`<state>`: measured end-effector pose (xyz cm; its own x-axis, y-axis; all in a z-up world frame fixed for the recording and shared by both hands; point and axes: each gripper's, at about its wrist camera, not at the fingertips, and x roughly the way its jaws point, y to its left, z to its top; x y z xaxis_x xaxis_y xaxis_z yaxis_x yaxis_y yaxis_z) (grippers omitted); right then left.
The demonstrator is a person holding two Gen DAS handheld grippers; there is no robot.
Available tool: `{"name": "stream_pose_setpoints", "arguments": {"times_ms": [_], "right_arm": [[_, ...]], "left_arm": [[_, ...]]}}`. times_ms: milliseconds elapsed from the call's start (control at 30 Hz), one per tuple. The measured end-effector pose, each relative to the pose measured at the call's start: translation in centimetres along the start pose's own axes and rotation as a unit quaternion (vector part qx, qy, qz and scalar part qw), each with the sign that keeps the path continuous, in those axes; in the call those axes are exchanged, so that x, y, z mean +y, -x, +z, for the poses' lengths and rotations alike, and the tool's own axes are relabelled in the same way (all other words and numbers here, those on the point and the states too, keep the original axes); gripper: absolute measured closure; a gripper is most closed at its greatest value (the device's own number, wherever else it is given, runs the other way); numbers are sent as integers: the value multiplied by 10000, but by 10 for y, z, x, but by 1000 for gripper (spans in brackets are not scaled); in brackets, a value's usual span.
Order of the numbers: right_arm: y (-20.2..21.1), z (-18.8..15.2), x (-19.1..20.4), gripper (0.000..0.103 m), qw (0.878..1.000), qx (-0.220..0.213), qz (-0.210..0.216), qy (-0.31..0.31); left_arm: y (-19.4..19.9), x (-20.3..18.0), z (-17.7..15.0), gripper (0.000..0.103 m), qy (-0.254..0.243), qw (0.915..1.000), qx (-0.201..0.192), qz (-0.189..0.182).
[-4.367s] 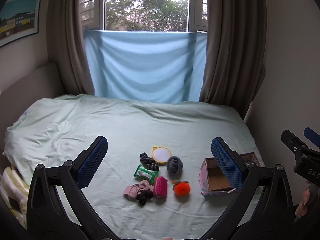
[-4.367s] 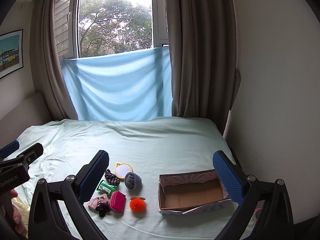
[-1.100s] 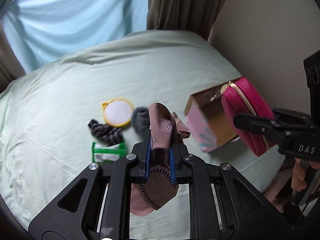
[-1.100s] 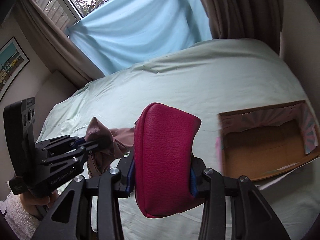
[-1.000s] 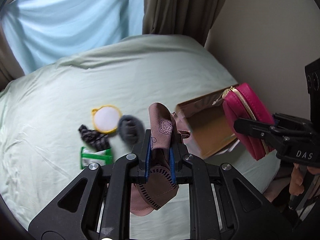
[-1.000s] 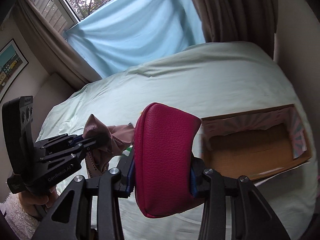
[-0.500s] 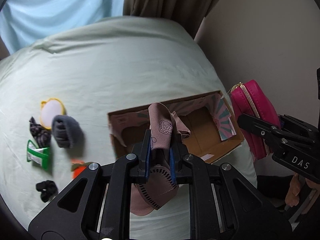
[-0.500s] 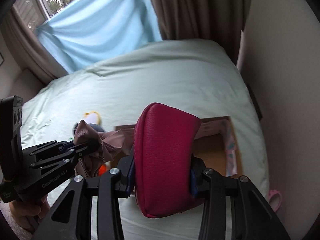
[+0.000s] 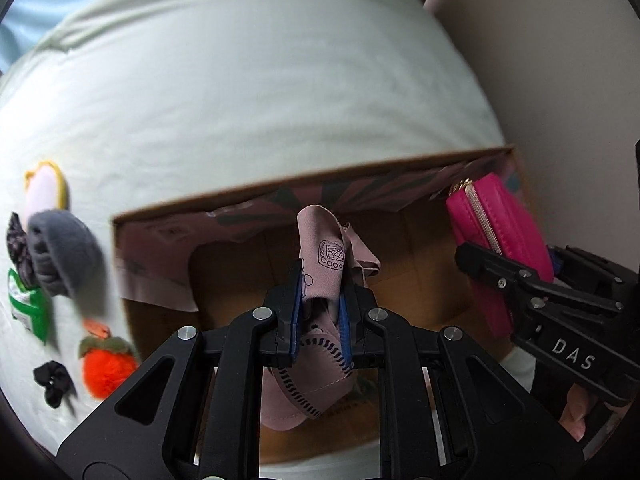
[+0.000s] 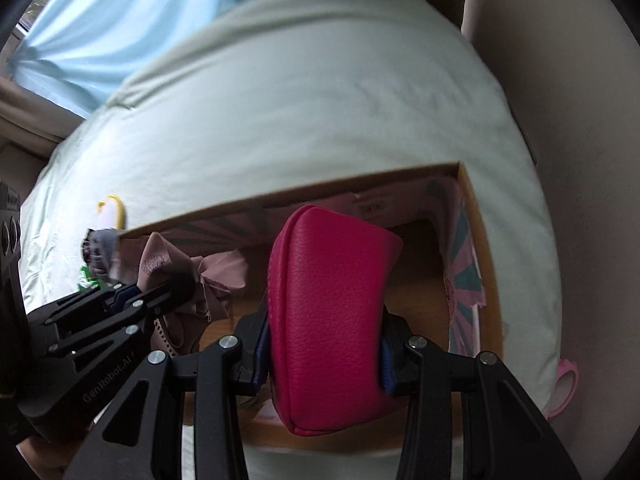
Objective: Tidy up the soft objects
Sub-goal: 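Carry slippers and pouch over the cardboard box and open both tools, then lift both open tools away from the box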
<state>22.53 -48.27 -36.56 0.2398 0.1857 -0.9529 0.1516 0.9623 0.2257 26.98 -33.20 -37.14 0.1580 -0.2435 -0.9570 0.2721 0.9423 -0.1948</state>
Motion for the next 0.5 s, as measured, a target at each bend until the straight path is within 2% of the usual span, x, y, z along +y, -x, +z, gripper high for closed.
{"name": "stream_pose_setpoints", "arguments": {"times_ms": [100,233,267,300,333,367,400,500], "right_arm": [[-18,3,-7,64,9997,177,62,-122],[-28,7,-11,61,9991,308,155,-254],[-30,9,-10,59,9988,361,182,-284],[-31,11,-11,47,9986,376,168,-324],[-31,13,-11,20,9986,384,130,-346],[-33,17,-8,5,9985,388,143,-371],[-34,19,-9,0,9982,398,185,-415],[-34,18,-14,0,9973,463,274,-502]], "left_arm": [[-19,2,-1,90,-36,9998,187,49],[-22,0,-1,90,-126,9994,303,88],[-20,-1,-1,84,-177,9994,285,127],[-20,-2,0,57,-243,9991,308,161],[-19,-3,0,9,-296,9987,334,246],[-21,-3,-1,2,-334,9984,325,319],[-18,-4,-4,1,-401,9985,209,303],[-17,-3,-8,1,-462,9982,277,251]]}}
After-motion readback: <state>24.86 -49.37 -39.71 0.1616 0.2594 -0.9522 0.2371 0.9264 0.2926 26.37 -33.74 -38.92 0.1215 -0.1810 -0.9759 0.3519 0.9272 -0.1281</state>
